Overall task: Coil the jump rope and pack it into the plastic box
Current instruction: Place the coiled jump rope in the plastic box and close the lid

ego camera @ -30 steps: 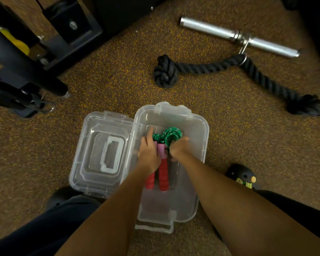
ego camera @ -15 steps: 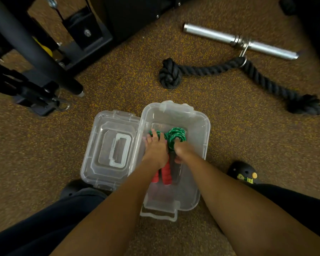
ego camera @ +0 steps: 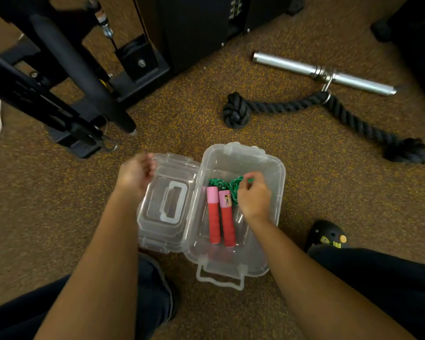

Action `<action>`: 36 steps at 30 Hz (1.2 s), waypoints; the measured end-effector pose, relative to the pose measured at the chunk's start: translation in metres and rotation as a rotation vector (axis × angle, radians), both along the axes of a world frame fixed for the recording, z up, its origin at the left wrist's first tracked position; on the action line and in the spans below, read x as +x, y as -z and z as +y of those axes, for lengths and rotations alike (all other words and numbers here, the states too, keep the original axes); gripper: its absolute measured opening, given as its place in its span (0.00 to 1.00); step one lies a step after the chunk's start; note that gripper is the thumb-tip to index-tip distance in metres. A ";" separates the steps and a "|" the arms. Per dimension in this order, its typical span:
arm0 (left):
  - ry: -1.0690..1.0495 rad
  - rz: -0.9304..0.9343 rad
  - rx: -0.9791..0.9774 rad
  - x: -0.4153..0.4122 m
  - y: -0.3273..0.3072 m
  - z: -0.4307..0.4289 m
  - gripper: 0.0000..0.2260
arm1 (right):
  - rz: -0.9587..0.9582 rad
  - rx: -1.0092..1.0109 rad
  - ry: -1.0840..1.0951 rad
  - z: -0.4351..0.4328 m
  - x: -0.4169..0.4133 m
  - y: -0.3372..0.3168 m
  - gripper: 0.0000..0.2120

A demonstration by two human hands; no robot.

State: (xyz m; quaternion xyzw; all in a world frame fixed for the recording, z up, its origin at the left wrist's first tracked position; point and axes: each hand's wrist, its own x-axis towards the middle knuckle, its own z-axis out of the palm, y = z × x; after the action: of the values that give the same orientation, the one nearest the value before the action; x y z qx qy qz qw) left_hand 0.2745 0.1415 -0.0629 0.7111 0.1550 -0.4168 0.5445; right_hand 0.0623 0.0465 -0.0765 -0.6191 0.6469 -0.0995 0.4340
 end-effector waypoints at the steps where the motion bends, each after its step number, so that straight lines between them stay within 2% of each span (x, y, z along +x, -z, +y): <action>1: -0.006 -0.024 0.134 0.001 0.016 0.008 0.08 | -0.028 -0.026 -0.009 0.000 0.000 0.000 0.06; 3: 0.148 -0.085 0.411 -0.002 0.047 0.026 0.13 | -0.054 -0.060 -0.032 0.000 0.000 0.003 0.07; 5: 0.334 -0.168 0.600 -0.007 0.074 0.042 0.17 | -0.066 -0.083 -0.052 -0.001 0.000 0.005 0.07; 7: 0.546 -0.228 0.761 -0.012 0.086 0.050 0.19 | -0.081 -0.106 -0.070 -0.002 -0.001 0.007 0.06; 9: 0.664 -0.239 0.835 -0.013 0.091 0.052 0.21 | -0.104 -0.120 -0.078 -0.002 -0.002 0.010 0.06; 15: 0.524 -0.268 0.791 -0.009 0.094 0.044 0.29 | -0.152 -0.113 -0.083 -0.002 0.006 0.020 0.06; 17: 0.542 -0.266 0.847 -0.005 0.087 0.041 0.34 | -0.153 -0.109 -0.091 -0.002 0.008 0.019 0.06; 20: 0.662 -0.252 0.915 -0.001 0.080 0.042 0.35 | -0.172 -0.115 -0.096 -0.002 0.010 0.011 0.06; 24: 0.605 -0.292 0.881 -0.002 0.066 0.046 0.32 | -0.204 -0.102 -0.123 0.003 0.015 0.000 0.06; 27: 0.504 -0.294 0.658 -0.008 0.042 0.049 0.28 | -0.212 -0.088 -0.154 0.008 0.014 -0.011 0.06; 31: 0.667 -0.380 0.474 -0.017 -0.003 0.044 0.19 | -0.209 -0.086 -0.185 0.012 0.007 -0.030 0.08; 36: 0.799 -0.641 0.468 -0.030 -0.071 0.025 0.13 | -0.203 -0.080 -0.202 0.019 -0.008 -0.054 0.07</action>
State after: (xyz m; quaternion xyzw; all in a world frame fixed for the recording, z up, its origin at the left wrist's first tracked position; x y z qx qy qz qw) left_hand 0.2450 0.1663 0.0082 0.9075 -0.2113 -0.3082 0.1917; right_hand 0.0546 0.0656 -0.0224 -0.6846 0.5296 -0.1430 0.4801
